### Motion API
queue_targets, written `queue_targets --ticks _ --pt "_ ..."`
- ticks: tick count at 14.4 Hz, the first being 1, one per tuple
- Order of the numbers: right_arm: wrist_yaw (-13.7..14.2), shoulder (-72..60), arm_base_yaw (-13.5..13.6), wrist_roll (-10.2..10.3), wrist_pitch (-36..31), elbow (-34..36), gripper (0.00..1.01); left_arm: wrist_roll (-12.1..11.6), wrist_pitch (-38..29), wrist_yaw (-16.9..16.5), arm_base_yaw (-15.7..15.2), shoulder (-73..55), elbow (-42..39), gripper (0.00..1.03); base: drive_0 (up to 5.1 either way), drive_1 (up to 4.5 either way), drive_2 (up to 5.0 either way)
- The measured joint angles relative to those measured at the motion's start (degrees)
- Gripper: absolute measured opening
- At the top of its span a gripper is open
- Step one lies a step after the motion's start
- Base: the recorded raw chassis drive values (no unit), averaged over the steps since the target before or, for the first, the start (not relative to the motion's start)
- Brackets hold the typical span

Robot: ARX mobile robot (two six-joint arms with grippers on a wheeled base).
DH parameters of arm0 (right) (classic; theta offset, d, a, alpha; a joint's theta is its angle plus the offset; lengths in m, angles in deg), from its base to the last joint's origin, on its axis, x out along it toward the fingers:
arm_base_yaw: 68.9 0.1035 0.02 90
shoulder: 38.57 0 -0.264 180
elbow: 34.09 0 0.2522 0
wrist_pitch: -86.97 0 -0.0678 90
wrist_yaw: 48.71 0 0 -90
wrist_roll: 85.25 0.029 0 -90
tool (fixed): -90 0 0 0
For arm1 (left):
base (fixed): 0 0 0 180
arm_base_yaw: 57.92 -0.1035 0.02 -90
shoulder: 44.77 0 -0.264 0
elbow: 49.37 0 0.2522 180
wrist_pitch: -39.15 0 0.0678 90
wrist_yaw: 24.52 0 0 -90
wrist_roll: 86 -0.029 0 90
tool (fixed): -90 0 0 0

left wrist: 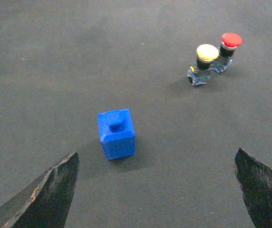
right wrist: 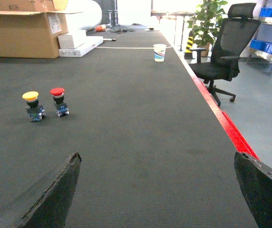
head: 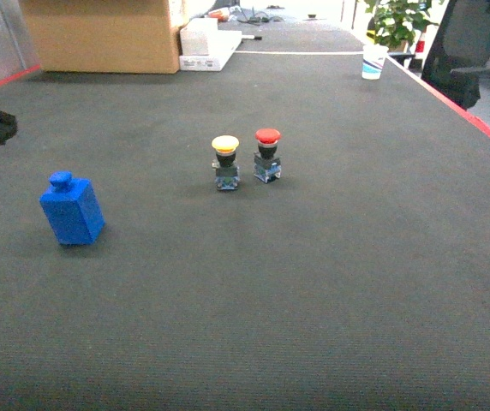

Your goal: Pick blue part to blue bin on bottom shelf

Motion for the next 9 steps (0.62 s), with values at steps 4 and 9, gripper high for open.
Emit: queue_targets --ticks 4,9 --pt "-0.02 0.00 0.00 0.00 0.00 0.00 0.98 -1.64 8.39 -0.20 1.57 -13.81 12.26 0.98 0.0 0.00 0.0" --pt "-0.02 0.00 0.00 0.00 0.00 0.00 0.98 -1.36 9.57 2.86 1.27 -24.72 19.80 0.98 0.0 0.00 0.0"
